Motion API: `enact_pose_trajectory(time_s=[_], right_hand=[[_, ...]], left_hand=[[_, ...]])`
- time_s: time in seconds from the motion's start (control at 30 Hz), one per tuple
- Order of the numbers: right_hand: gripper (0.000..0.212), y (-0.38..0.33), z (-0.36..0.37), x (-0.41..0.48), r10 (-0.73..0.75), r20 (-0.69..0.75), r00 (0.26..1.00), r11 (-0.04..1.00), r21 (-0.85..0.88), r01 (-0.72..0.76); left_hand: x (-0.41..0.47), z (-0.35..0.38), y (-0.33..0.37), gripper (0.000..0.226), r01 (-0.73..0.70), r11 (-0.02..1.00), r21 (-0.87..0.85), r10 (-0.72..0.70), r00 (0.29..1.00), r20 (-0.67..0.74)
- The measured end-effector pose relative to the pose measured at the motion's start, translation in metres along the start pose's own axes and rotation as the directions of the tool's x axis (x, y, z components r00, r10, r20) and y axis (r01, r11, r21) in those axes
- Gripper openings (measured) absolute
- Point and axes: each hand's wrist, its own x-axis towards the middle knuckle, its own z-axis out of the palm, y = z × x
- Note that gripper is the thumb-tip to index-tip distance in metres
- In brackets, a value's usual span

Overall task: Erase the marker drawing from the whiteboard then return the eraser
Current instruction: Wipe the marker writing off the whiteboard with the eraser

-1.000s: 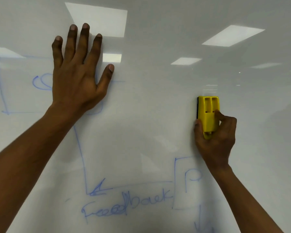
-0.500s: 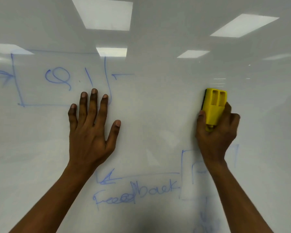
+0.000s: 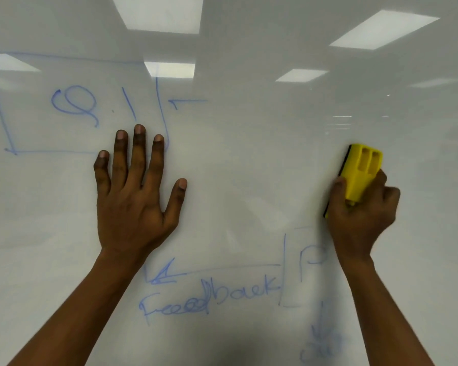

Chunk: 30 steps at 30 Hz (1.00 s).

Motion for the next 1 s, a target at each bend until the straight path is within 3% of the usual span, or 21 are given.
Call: enact_pose_trajectory(time_s=[0.13, 0.23, 0.3, 0.37, 0.47, 0.57, 0.63, 0.7, 0.83, 0.9, 1.0], right_hand=[[0.071, -0.038, 0.017, -0.036, -0.228, 0.085, 0.97, 0.973, 0.061, 0.223], [0.072, -0.04, 0.011, -0.094, -0.485, 0.221, 0.846, 0.874, 0.158, 0.46], [0.07, -0.017, 0.001, -0.113, -0.538, 0.267, 0.8, 0.843, 0.134, 0.521], [0.07, 0.008, -0.009, -0.108, -0.446, 0.256, 0.858, 0.892, 0.053, 0.448], [0.067, 0.024, -0.016, -0.071, -0.177, 0.145, 0.974, 0.982, -0.044, 0.185], [0.059, 0.01, -0.009, -0.043, -0.011, 0.055, 0.998, 1.0, -0.006, 0.012], [0.063, -0.007, -0.002, -0.049, -0.064, 0.069, 0.996, 0.998, 0.015, 0.063], [0.069, -0.024, 0.002, -0.073, -0.214, 0.158, 0.964, 0.977, 0.056, 0.207], [0.068, -0.011, -0.006, -0.12, -0.482, 0.297, 0.825, 0.874, 0.089, 0.478], [0.068, 0.012, -0.016, -0.118, -0.429, 0.293, 0.855, 0.898, 0.031, 0.44], [0.067, 0.039, -0.027, -0.082, -0.157, 0.178, 0.971, 0.983, -0.064, 0.171]], left_hand=[[-0.001, 0.001, -0.001, 0.074, 0.002, 1.0, 0.0, -0.002, 1.0, 0.0], [-0.001, -0.001, -0.003, 0.073, -0.004, 1.0, -0.011, 0.004, 1.0, 0.001], [0.0, -0.001, -0.004, 0.072, -0.006, 1.0, -0.014, 0.006, 1.0, 0.003], [-0.001, -0.002, -0.004, 0.072, -0.007, 1.0, -0.013, 0.007, 1.0, 0.0], [-0.001, -0.001, -0.002, 0.073, -0.005, 1.0, -0.003, 0.005, 1.0, 0.003], [-0.001, 0.0, -0.001, 0.073, -0.004, 1.0, 0.012, 0.004, 1.0, 0.004], [-0.002, 0.001, -0.001, 0.073, -0.004, 1.0, 0.014, 0.004, 1.0, -0.001], [-0.002, 0.001, -0.002, 0.073, -0.003, 1.0, 0.01, 0.003, 1.0, -0.008], [-0.002, 0.002, -0.005, 0.072, -0.007, 1.0, -0.013, 0.007, 1.0, -0.013], [-0.002, 0.003, -0.006, 0.072, -0.009, 1.0, -0.017, 0.008, 1.0, -0.014], [-0.003, 0.003, -0.005, 0.073, 0.001, 1.0, -0.016, -0.001, 1.0, -0.017]])
